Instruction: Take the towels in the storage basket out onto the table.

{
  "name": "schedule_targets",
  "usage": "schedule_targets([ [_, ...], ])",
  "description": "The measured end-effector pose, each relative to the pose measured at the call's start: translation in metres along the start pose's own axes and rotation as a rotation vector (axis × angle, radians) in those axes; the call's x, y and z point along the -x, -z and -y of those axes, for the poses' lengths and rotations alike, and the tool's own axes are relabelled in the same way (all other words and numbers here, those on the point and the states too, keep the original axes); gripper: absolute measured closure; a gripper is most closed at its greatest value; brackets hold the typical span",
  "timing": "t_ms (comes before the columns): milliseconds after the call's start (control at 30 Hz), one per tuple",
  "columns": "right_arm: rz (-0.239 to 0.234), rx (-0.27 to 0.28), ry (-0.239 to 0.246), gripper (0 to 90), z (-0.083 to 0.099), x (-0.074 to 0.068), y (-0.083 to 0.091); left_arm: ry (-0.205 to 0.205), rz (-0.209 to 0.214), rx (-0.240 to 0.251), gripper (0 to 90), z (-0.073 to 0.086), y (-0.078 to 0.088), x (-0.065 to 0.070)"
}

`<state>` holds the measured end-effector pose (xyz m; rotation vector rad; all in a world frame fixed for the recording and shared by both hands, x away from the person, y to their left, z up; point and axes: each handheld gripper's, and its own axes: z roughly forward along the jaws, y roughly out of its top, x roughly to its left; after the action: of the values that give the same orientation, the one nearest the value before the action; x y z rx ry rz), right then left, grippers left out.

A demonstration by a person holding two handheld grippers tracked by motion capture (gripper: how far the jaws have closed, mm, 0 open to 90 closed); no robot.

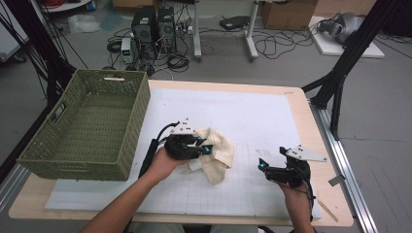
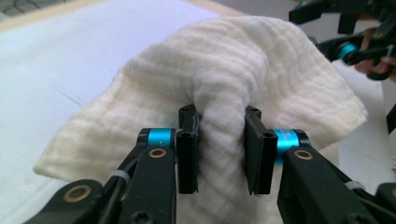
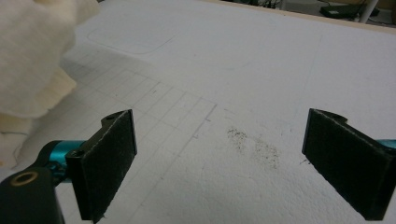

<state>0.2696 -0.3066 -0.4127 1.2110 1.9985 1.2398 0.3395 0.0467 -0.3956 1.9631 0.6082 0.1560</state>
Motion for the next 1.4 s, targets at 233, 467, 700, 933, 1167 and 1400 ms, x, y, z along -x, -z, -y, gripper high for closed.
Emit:
schedule_targets([
  [233, 0.002, -0.004, 0.0, 9.3, 0.001, 0.001, -0.001, 0.086, -0.078, 0.053, 31.3, 0.014, 0.005, -0.007],
  [467, 0.014, -0.007, 0.014, 9.2, 0.002, 0.001, -0.002, 0.145, -0.131, 0.153, 20.7, 0.029, 0.04, -0.016],
  [700, 0.012, -0.018, 0.049, 9.3, 0.001, -0.001, -0.005, 0.132, -0.169, 0.194, 20.9, 0.049, 0.062, -0.016],
  [933, 0.004, -0.045, 0.102, 9.2, 0.001, -0.006, -0.011, 0.111, -0.178, 0.189, 21.4, 0.053, 0.064, -0.017],
  [1167, -0.011, -0.05, 0.059, 9.2, -0.002, -0.005, -0.014, 0.116, -0.182, 0.187, 21.5, 0.055, 0.063, -0.016],
  [1400, -0.05, -0.041, 0.06, 9.2, -0.003, -0.008, -0.015, 0.116, -0.183, 0.185, 21.6, 0.055, 0.061, -0.017],
])
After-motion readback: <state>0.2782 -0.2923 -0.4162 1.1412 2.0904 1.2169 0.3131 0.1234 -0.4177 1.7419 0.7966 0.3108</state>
